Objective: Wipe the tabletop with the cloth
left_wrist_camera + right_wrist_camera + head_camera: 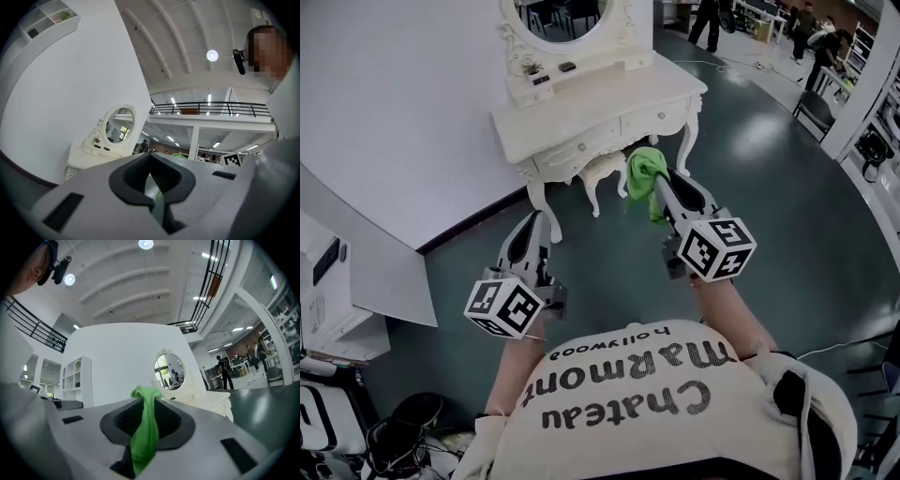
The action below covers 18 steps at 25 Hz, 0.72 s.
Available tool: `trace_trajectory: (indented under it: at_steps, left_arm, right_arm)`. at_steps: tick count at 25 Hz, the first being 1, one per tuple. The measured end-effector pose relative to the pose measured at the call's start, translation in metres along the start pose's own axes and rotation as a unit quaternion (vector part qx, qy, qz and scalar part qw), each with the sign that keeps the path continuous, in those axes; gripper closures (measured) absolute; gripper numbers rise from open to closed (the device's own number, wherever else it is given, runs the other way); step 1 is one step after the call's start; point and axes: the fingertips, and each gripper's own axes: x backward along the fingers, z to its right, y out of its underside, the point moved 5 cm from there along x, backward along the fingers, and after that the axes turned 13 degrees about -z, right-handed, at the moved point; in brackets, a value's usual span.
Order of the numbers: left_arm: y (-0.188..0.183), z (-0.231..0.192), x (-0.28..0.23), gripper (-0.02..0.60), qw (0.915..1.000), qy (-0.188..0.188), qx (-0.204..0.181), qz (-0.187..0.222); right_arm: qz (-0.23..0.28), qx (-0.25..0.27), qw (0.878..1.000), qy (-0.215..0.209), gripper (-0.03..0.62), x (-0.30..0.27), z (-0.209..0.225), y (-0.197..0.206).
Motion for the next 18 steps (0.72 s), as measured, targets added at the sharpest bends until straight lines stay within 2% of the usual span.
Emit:
trace_trajectory:
  at_steps: [7,10,13,18]
  left_arm:
    - [-0.027,-0.024,-0.085,0.572,0.9998,-0.004,-0.001,0.018]
    - [-0.032,-0.026,-0.112,0.573,0.9996,-0.001,-0.002,0.028]
    - [-0.030,-0.030,-0.135,0.572,0.9996,-0.002,-0.001,0.030]
    - [-0.013,-0.046,-0.170,0.572,0.9999,-0.006,0.014,-0.004]
  right_arm:
    - [0.015,0.012,1.000,-0.017,0.511,-0.064,0.056,-0.047]
    - [0.015,0.020,0.999,-0.021,0.510,-0.080,0.076,-0.055]
    - [0.011,0.017,1.000,-0.023,0.510,-0.094,0.096,-0.054]
    - [-0.021,-0.011,1.000,-0.018,0.510,-0.119,0.128,-0.032]
